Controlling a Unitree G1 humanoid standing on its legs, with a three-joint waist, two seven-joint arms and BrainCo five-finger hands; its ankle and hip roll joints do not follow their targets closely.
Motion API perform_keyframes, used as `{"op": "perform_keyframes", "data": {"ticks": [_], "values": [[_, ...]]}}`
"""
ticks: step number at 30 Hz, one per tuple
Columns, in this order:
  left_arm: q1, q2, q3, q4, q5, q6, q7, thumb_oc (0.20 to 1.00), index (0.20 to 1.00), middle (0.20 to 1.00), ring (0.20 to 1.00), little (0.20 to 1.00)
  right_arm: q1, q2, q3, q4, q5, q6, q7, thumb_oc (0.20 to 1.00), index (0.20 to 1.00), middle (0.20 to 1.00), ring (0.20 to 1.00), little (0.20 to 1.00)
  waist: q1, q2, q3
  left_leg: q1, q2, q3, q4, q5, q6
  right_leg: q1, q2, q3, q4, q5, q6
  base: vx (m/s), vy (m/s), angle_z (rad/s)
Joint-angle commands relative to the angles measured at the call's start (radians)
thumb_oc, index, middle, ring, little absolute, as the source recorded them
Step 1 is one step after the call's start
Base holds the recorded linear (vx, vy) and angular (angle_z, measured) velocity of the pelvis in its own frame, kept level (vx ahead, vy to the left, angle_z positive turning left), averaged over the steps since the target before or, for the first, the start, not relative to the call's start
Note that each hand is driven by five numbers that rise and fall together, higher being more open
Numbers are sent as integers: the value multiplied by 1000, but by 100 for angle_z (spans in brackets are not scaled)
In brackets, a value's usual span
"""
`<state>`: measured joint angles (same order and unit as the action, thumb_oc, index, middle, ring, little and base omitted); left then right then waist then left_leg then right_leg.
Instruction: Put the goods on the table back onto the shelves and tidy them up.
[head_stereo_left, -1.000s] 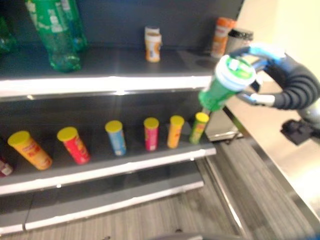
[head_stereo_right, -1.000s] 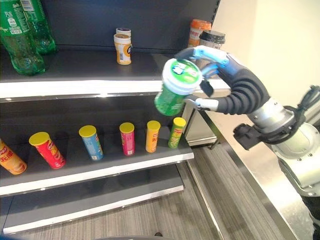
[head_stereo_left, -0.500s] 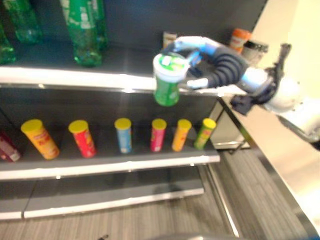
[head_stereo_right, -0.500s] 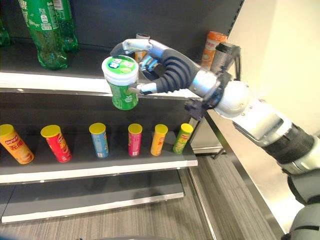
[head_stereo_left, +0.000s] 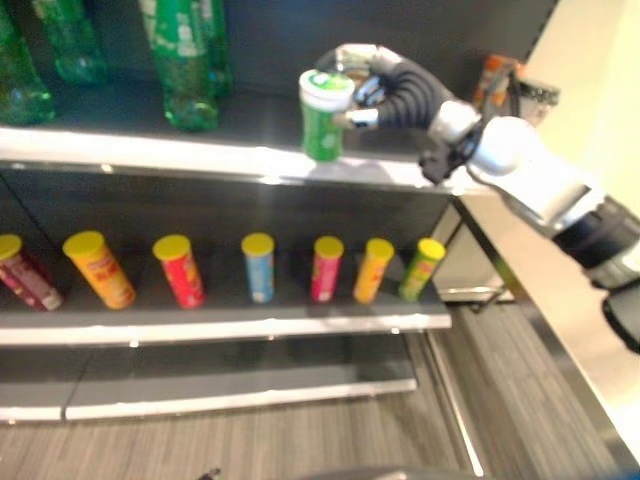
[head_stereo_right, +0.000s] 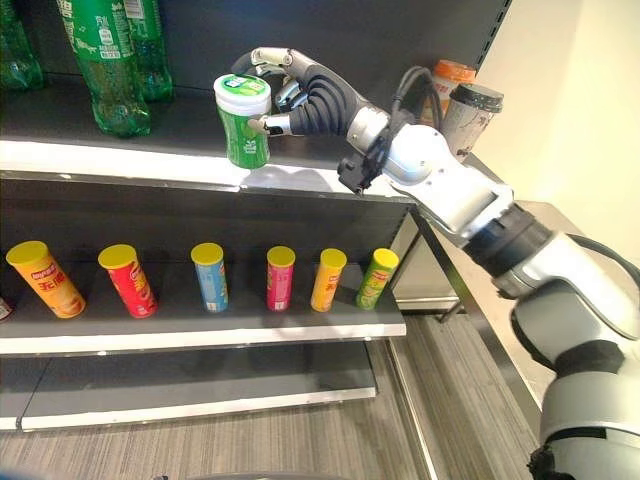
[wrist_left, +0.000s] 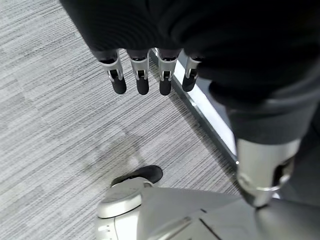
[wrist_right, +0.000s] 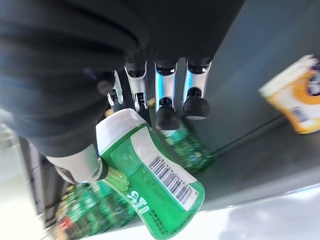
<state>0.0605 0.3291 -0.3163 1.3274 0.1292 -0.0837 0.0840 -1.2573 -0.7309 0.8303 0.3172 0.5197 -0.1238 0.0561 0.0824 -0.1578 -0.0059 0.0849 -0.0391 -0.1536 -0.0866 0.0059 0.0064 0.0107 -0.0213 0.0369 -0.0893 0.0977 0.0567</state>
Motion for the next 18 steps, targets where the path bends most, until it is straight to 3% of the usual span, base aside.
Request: {"op": "perform_keyframes", "data": {"ticks": [1,7,18], "values": [[-44,-14,-46,52,-32,-26,-8,1000,1000,1000,1000,1000,-198,34,21,164,-41,-1,-48,200,200,200,200,200,22,-31,6,-22,46,-22,-1,-65,-32,63,-37,21,2,-74,33,0,0,0],[-57,-9,-56,61,-41,-31,0,1000,1000,1000,1000,1000,-234,116,18,344,-111,26,-57,200,200,200,200,200,34,-34,8,-25,45,-32,-1,-63,-30,63,-39,14,2,-70,32,-1,1,1],[-71,-20,-74,65,-46,-30,3,1000,1000,1000,1000,1000,-263,148,5,436,-177,40,-69,200,200,200,200,200,37,-37,12,-27,42,-41,-1,-65,-27,63,-40,8,2,-68,32,2,3,4]]}}
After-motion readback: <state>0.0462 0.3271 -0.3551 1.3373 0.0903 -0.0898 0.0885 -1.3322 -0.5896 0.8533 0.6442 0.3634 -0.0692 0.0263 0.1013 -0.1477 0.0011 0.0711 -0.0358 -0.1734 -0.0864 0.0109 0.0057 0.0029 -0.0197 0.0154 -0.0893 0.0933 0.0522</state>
